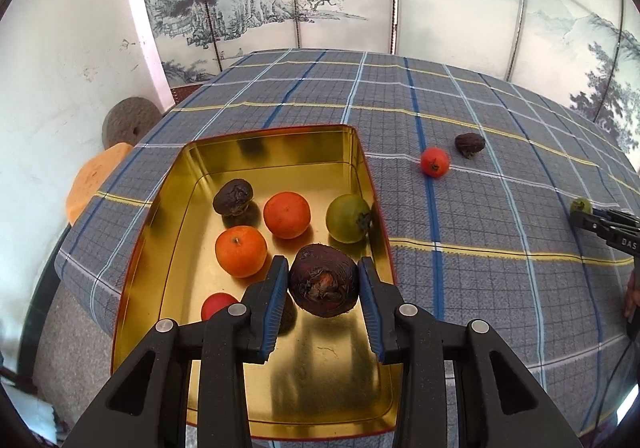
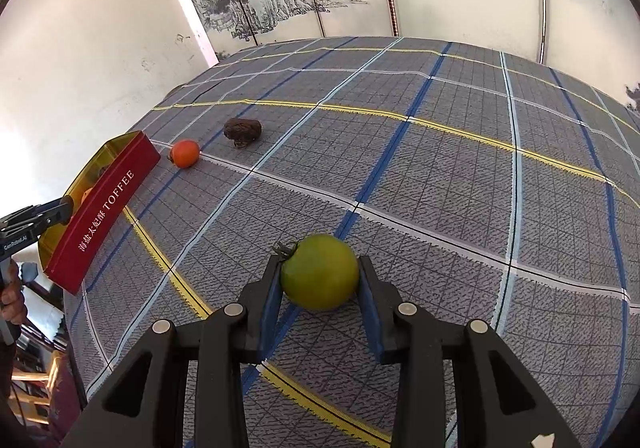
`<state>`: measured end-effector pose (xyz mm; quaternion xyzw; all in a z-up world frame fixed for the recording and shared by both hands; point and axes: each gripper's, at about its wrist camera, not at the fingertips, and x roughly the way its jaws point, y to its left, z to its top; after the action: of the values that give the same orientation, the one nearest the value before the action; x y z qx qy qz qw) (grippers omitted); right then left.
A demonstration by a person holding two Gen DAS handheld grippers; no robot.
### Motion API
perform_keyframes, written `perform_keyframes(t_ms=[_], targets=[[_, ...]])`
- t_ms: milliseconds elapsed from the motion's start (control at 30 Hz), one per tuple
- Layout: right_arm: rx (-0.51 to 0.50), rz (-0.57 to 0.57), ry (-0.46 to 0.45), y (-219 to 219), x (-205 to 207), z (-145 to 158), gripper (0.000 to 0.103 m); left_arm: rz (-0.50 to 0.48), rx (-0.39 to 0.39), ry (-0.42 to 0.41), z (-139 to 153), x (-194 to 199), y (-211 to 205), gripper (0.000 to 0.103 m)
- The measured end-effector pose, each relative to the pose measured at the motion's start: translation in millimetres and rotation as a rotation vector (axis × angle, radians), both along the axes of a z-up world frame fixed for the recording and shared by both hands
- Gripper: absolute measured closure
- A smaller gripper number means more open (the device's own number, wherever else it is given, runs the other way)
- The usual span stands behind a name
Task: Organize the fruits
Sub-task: 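Lower the dark brown fruit into the tray and open the left gripper, then carry the green citrus over the tray and open the right gripper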
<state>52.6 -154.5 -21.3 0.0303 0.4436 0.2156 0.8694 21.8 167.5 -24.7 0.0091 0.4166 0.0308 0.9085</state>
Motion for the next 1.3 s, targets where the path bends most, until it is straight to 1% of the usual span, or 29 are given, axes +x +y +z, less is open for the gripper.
perform_keyframes(t_ms=[300,467,533,567,600,700,833,1000,1167,1300], targets=[[-0.002,0.000,0.002,0,0,-1,0.069,0.005,0.051,-0.006,-4,4,-4,0.066],[-0.002,0.000,0.001,1,0,-1,0.069,0.016,0.060,0.000,-7,5,-4,0.065],[-0.002,0.000,0.002,1,0,0,0.069,0.024,0.068,-0.006,-6,4,-3,0.062],[-0.002,0.000,0.002,1,0,0,0.069,0.026,0.072,-0.011,-6,3,-4,0.058],[-0.003,0.001,0.002,1,0,0,0.069,0.028,0.076,-0.015,-5,2,-3,0.051],[-0.006,0.001,0.001,0,0,-1,0.069,0.036,0.095,-0.040,-2,-2,-5,0.043],[-0.002,0.001,0.002,-1,1,-2,0.069,0.041,0.107,-0.057,2,-8,-7,0.041],[-0.015,0.012,-0.002,3,-2,-1,0.069,0.051,0.083,-0.052,2,-22,-4,0.038],[0.014,0.003,0.003,4,-11,1,0.069,0.068,0.097,-0.050,1,-37,1,0.038],[0.058,0.025,0.006,15,-23,8,0.069,0.086,0.098,-0.059,3,-48,7,0.038]])
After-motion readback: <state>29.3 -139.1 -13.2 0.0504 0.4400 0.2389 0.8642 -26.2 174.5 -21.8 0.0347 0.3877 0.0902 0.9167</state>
